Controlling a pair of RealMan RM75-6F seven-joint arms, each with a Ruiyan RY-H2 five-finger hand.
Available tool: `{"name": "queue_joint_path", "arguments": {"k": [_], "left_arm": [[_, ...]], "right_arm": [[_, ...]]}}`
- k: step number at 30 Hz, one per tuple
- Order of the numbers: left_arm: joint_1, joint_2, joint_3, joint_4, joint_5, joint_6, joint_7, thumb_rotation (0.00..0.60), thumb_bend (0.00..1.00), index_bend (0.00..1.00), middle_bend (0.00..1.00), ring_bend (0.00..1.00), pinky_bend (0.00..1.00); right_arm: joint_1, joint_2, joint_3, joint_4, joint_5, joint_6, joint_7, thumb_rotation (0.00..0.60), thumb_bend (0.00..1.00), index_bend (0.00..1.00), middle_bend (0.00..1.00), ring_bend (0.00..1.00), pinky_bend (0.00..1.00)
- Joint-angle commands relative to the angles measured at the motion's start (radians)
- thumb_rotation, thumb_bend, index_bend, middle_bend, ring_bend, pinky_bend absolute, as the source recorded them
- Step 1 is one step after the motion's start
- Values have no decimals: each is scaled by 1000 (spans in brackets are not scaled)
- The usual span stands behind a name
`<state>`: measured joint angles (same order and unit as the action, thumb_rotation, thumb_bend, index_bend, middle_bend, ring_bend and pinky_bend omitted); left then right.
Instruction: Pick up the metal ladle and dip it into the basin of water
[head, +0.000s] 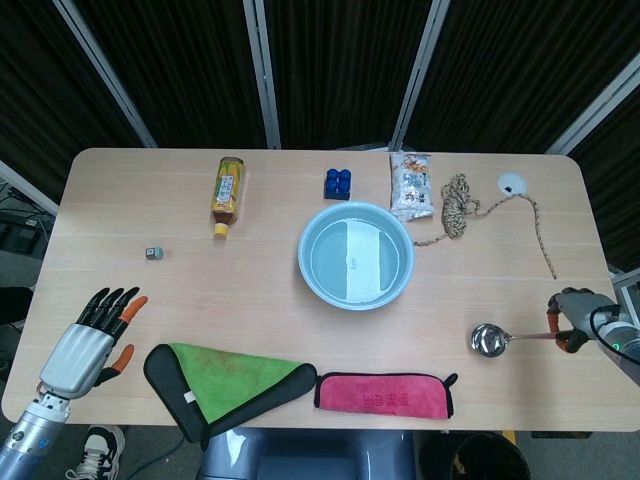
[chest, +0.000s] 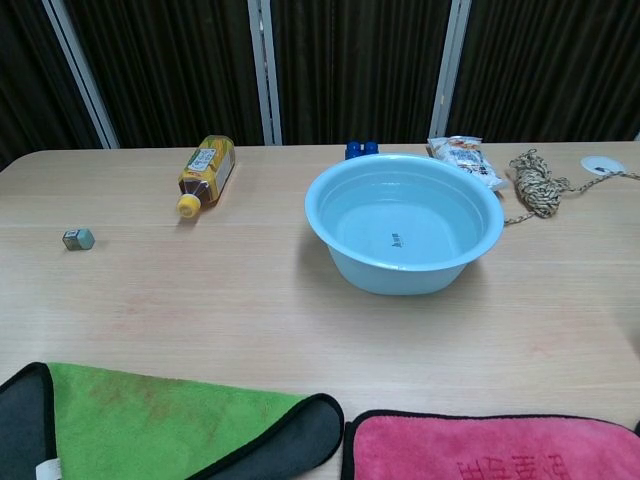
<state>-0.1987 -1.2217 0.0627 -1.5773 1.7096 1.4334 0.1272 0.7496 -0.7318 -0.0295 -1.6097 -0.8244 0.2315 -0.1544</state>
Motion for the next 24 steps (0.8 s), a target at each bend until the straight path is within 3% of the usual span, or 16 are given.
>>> {"name": "queue_joint_path", "arguments": {"k": [1,12,24], "left_arm": [[0,-1,0,0,-1,-2,2,600,473,0,0,0,0],[-2,-4,0,0,-6,-8,6,600,473,0,0,0,0],[0,-19,-12,3,-28,-12,30,600,476,0,0,0,0]], "right_arm": [[3,1,29,52,-14,-67,75,600,565,884,165,0,0],[12,46,117,128,-56,-195,221,600,565,884,168,0,0],[47,139,228,52,-80,-349,308,600,569,884,171,0,0]]}}
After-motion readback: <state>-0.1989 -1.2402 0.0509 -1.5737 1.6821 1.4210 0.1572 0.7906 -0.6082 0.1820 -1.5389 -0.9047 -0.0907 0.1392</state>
